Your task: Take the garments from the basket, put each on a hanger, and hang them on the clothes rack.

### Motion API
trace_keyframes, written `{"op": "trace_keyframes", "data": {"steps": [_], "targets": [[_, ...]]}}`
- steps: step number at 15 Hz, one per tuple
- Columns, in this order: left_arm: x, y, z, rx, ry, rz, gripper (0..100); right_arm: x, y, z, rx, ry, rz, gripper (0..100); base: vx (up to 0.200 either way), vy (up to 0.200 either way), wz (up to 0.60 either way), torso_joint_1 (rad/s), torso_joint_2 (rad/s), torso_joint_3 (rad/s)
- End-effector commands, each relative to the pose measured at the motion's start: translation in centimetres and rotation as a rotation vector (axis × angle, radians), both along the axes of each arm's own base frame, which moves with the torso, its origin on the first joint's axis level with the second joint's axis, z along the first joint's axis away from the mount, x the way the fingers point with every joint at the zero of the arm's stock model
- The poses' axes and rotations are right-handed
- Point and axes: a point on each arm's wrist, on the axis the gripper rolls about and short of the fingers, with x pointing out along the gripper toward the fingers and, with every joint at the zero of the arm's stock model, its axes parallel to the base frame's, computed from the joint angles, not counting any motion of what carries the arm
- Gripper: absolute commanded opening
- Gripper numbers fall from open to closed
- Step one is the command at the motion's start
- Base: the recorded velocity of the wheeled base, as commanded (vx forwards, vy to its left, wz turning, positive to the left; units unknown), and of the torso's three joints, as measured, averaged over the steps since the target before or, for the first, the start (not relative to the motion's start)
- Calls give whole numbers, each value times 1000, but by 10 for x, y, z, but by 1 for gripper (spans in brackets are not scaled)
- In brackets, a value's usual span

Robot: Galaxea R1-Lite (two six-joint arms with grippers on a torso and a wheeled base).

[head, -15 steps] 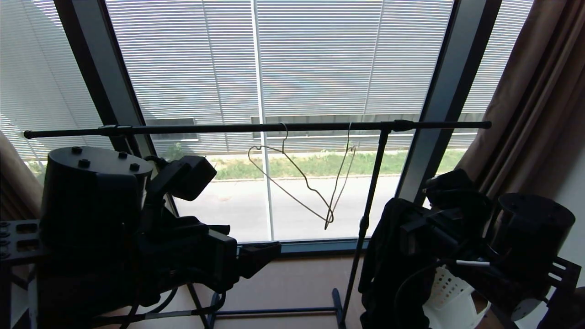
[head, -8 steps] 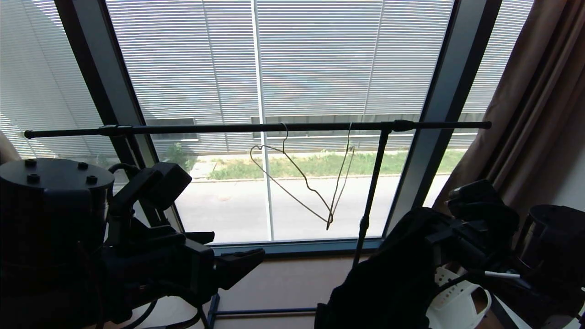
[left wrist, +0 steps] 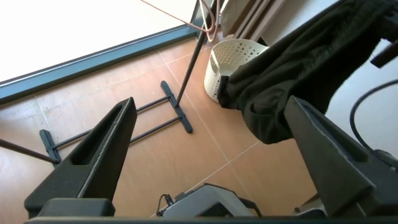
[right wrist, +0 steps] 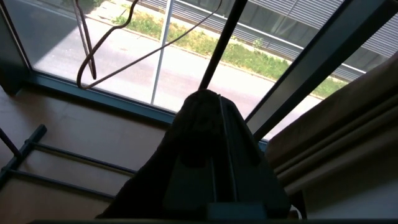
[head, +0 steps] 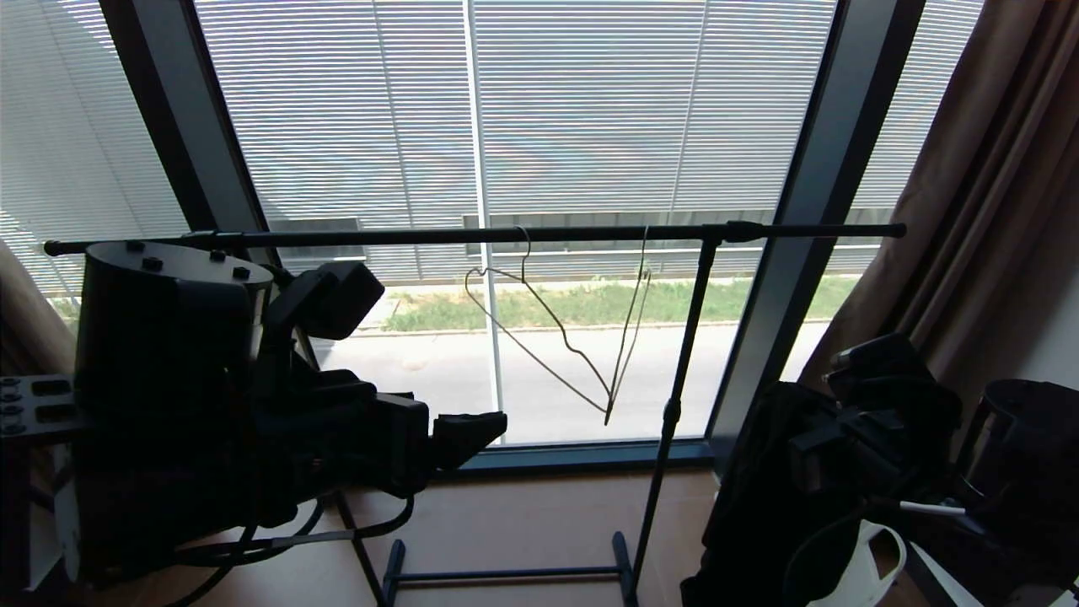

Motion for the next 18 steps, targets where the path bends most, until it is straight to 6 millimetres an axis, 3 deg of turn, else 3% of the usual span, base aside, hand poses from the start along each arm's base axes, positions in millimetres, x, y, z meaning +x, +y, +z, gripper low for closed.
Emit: {"op": "trace_keyframes", "data": {"steps": [1,8,18], "targets": [[24,-12,-9,28,33,22,100,0,0,1,-5,-7,-2,0,0,0,0,0,0,0],[100,-32,-10,76,109,115,100,5,3,6,-23,-29,3,0,0,0,0,0,0,0],[160,-78,-25,157,156,188,100,9,7,2,-58,-22,13,0,0,0,0,0,0,0]]}}
